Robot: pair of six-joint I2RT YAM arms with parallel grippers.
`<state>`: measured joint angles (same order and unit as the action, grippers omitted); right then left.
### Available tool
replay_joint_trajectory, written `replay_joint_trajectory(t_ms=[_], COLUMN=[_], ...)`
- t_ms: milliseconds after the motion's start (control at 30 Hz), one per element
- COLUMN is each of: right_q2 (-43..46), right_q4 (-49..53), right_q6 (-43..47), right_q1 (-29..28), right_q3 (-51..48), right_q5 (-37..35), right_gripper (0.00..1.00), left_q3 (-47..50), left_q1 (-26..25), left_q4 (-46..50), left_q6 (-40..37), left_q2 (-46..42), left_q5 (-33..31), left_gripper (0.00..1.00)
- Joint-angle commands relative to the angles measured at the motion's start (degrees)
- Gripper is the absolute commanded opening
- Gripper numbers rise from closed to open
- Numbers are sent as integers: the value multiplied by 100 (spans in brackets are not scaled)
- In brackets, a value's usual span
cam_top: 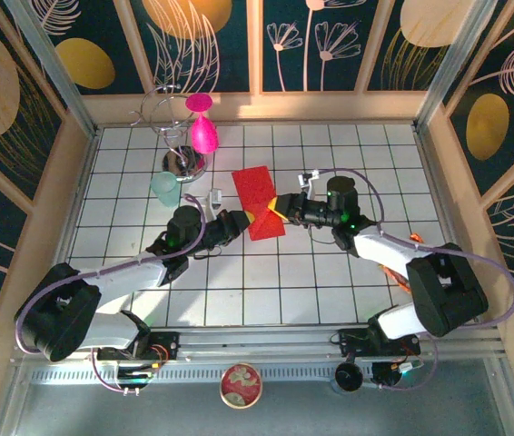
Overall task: Fold a paper plane with a square sheet of paper (pick it up from the middle)
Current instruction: Turn over the paper at the center of the table.
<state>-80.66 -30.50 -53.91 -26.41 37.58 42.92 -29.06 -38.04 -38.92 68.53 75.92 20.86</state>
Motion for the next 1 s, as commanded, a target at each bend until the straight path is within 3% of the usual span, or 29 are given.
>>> replay_joint_trajectory(t_ms=[0, 167, 333, 500, 700, 967], right_q2=[467, 1010, 1329, 1558, 1779, 1966], right_q4=[1032, 2822, 3514, 3767, 3987, 4078], right_q6=[604, 1329, 1593, 1581, 1468, 1266], right_q1=[172, 300, 407, 461, 512, 589], right_q3=[45, 450, 592, 545, 370, 30], right_q5=[-729, -2338, -3205, -3685, -4020, -4129], right_gripper=[23, 40, 42, 42, 42, 42], left_q3=[-252, -1248, -2435, -3674, -4600, -5260], left_q1=[-6, -14, -148, -582, -925, -1278], left_q4=[592, 3172, 5244, 6940, 8096, 8744], left_q6=[-444, -1648, -2600, -3122, -3112, -2932], left_q2=[-65, -279, -37, 770, 1762, 3264], left_q5=[-248, -1156, -2327, -3886, -5288, -6054], left_gripper=[8, 3, 3, 3, 2, 3])
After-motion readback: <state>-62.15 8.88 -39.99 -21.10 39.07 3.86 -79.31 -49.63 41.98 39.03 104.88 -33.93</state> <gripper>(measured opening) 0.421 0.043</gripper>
